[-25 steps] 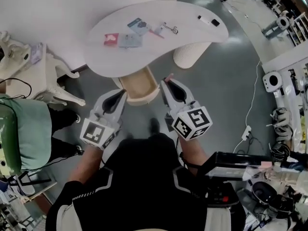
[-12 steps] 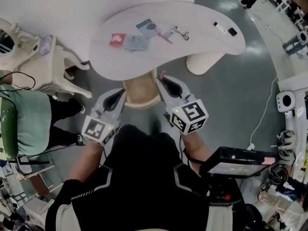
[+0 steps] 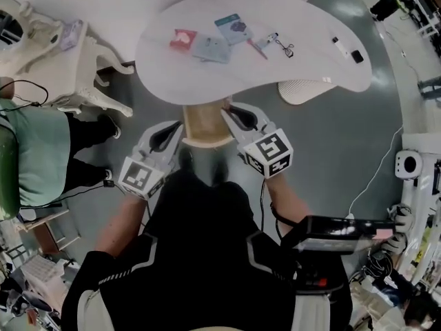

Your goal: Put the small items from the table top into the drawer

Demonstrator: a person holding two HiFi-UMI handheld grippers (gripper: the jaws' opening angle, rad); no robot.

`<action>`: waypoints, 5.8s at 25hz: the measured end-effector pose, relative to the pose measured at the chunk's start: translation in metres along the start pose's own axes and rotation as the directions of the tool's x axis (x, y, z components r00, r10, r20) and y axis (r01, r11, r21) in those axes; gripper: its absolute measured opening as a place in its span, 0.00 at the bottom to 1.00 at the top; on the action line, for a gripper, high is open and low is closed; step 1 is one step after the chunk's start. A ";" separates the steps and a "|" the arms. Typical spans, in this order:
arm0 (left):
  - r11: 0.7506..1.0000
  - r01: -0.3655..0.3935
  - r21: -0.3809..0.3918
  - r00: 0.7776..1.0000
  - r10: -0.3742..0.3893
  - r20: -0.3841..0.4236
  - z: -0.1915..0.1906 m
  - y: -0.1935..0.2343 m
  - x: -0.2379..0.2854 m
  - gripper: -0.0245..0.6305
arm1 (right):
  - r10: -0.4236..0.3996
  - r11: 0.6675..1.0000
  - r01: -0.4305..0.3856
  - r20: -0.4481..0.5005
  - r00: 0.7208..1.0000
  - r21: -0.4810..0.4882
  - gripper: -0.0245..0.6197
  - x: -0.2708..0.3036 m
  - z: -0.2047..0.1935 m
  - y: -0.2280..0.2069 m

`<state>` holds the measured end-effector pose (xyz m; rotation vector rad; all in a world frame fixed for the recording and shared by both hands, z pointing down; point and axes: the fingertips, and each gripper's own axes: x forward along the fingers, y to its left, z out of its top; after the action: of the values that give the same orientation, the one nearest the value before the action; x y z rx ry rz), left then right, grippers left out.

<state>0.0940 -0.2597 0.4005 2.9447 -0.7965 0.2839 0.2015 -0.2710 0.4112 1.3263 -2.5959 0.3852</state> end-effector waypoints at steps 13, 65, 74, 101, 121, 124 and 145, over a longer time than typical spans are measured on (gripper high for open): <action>0.996 0.003 -0.092 0.997 -0.010 -0.075 -0.065 0.026 0.000 0.04 | 0.123 0.953 -0.211 -0.359 0.925 -0.217 0.10 0.070 -0.112 0.018; 0.983 -0.098 -0.157 0.979 0.067 -0.192 -0.234 0.069 0.023 0.04 | 0.021 0.660 -0.658 -0.866 0.499 -0.363 0.10 0.196 -0.378 -0.016; 0.978 -0.149 -0.146 0.977 0.123 -0.176 -0.235 0.079 0.031 0.04 | -0.002 0.655 -0.667 -0.883 0.469 -0.356 0.10 0.203 -0.400 -0.027; 0.972 -0.202 -0.121 0.967 0.178 -0.183 -0.203 0.082 -0.002 0.04 | 0.002 0.706 -0.605 -0.854 0.521 -0.368 0.26 0.195 -0.386 -0.022; 0.971 -0.225 -0.076 0.972 0.218 -0.093 -0.086 0.025 -0.034 0.04 | 0.096 0.837 -0.383 -0.584 0.806 -0.391 0.09 0.115 -0.204 0.020; 0.970 -0.235 -0.061 0.970 0.230 -0.077 -0.073 0.023 -0.031 0.04 | 0.105 0.900 -0.295 -0.495 0.862 -0.322 0.04 0.103 -0.170 0.020; 0.979 -0.200 -0.048 0.977 0.203 0.060 0.015 0.057 -0.077 0.04 | -0.098 0.995 0.098 -0.018 0.995 -0.024 0.04 0.043 0.010 0.049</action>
<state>0.0025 -0.2734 0.3717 2.8503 -1.0983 0.1828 0.1361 -0.2788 0.4077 1.4285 -2.5000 0.3487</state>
